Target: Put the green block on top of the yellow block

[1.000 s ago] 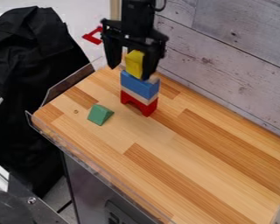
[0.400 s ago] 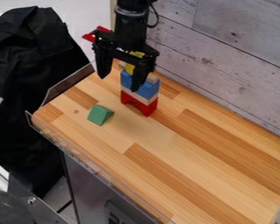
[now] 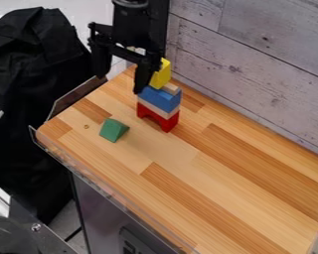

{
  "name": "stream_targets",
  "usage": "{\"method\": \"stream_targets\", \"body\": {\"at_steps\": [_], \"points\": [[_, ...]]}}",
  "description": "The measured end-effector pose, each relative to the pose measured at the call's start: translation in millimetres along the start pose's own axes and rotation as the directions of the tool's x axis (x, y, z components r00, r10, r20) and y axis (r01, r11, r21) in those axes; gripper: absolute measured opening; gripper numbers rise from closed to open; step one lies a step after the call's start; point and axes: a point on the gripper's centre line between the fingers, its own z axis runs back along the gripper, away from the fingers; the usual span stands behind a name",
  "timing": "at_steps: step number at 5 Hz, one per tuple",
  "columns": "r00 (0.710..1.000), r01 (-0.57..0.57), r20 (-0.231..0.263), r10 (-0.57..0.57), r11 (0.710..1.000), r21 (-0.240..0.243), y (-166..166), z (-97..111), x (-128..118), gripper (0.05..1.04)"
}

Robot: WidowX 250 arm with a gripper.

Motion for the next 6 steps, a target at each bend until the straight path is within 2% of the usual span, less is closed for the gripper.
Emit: {"method": "stream_targets", "body": {"at_steps": [1,2,3,4,5,6], "points": [[1.000,0.003,-0.021,-0.004,0.999,-0.044,14.5,-2.4,-7.3,1.000],[0.995,0.058,-0.077,-0.065,0.994,-0.087,26.4,-6.8,-16.8,1.000],[0.970,0.163,-0.160,-0.182,0.978,-0.130,35.4,-21.0,-20.9,1.000],[0.950,0.256,-0.150,-0.275,0.958,-0.129,40.2,-31.4,-19.5,1.000],[0.946,0.269,-0.156,-0.286,0.956,-0.119,39.2,-45.4,-29.0,1.000],[0.954,0.235,-0.163,-0.250,0.966,-0.109,32.6,-57.2,-37.2,1.000]]}}
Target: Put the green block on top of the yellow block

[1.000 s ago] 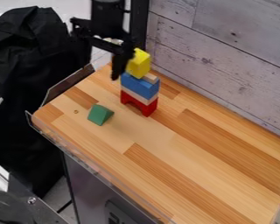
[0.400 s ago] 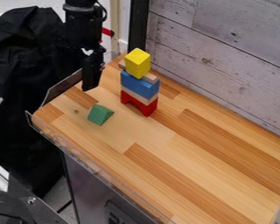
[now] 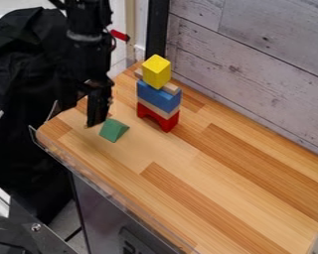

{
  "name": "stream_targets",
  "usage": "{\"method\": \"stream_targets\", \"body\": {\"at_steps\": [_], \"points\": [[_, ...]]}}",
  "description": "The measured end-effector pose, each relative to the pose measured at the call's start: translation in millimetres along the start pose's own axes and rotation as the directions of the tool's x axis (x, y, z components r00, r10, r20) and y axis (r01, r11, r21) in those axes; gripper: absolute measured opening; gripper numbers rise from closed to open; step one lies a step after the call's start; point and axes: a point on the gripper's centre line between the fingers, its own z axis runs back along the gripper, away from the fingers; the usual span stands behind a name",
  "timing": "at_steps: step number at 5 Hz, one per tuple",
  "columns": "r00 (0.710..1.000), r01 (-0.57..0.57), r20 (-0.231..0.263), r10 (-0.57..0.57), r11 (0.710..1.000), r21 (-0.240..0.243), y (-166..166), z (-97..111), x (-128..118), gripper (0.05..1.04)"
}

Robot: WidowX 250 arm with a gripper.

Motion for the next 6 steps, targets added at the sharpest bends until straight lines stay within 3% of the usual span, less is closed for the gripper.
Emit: {"method": "stream_targets", "body": {"at_steps": [3,6], "points": [[0.996,-0.084,0.011,0.084,0.995,-0.050,-18.7,-31.6,24.1,1.000],[0.992,-0.126,0.008,0.127,0.992,-0.011,-6.2,-40.7,46.2,1.000]]}}
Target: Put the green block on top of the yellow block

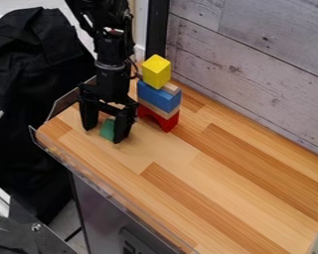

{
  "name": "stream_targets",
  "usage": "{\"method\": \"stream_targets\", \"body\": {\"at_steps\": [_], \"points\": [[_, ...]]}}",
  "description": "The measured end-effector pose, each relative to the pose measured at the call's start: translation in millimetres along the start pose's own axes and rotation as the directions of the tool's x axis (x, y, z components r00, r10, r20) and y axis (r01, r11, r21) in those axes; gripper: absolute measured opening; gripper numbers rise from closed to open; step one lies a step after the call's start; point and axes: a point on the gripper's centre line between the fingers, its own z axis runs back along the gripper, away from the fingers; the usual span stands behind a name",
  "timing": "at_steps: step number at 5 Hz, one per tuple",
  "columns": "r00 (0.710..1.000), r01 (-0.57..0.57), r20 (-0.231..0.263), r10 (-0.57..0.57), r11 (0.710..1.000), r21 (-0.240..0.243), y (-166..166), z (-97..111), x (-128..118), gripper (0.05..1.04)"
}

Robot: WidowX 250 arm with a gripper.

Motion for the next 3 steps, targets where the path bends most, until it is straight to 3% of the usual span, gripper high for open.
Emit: {"method": "stream_targets", "body": {"at_steps": [1,2,3], "points": [[1.000,0.004,0.005,-0.004,1.000,0.000,-0.4,-1.9,1.4,0.975],[1.000,0.000,0.008,0.000,1.000,-0.007,-1.4,-2.3,2.1,0.679],[1.000,-0.020,0.007,0.020,0.999,-0.030,-2.2,-2.0,1.5,0.535]]}}
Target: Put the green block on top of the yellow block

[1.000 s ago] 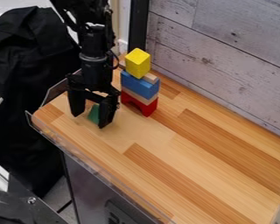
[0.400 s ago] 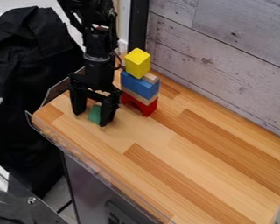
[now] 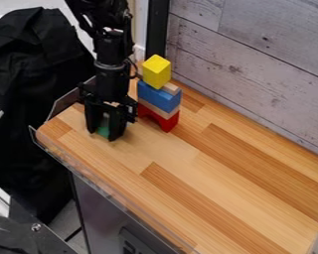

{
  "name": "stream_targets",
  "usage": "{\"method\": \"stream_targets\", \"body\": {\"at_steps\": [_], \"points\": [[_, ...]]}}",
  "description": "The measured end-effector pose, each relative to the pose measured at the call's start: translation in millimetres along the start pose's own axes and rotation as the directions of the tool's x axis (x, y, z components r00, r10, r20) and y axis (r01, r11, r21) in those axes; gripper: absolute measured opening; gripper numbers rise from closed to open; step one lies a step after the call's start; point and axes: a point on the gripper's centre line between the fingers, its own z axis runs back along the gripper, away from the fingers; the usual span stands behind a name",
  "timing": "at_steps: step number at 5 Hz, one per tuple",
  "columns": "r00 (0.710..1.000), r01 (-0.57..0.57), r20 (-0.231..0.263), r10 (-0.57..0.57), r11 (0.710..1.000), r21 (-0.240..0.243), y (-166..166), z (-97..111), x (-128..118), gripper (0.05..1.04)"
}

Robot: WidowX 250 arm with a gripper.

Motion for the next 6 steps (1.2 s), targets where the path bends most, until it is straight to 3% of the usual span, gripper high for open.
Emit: {"method": "stream_targets", "body": {"at_steps": [1,2,3,4,5,6], "points": [[1.000,-0.019,-0.003,0.019,0.999,-0.044,1.0,0.6,-2.5,0.535],[0.998,-0.058,0.002,0.058,0.994,-0.097,11.2,29.1,-10.4,0.535],[0.992,-0.095,0.063,0.108,0.979,-0.179,31.7,78.6,-12.6,0.534],[0.979,-0.110,0.147,0.139,0.975,-0.192,44.5,128.0,-21.8,0.534],[0.965,-0.102,0.225,0.134,0.983,-0.150,44.7,180.4,-36.2,0.535],[0.964,-0.048,0.253,0.079,0.991,-0.128,34.0,205.1,-47.7,0.535]]}}
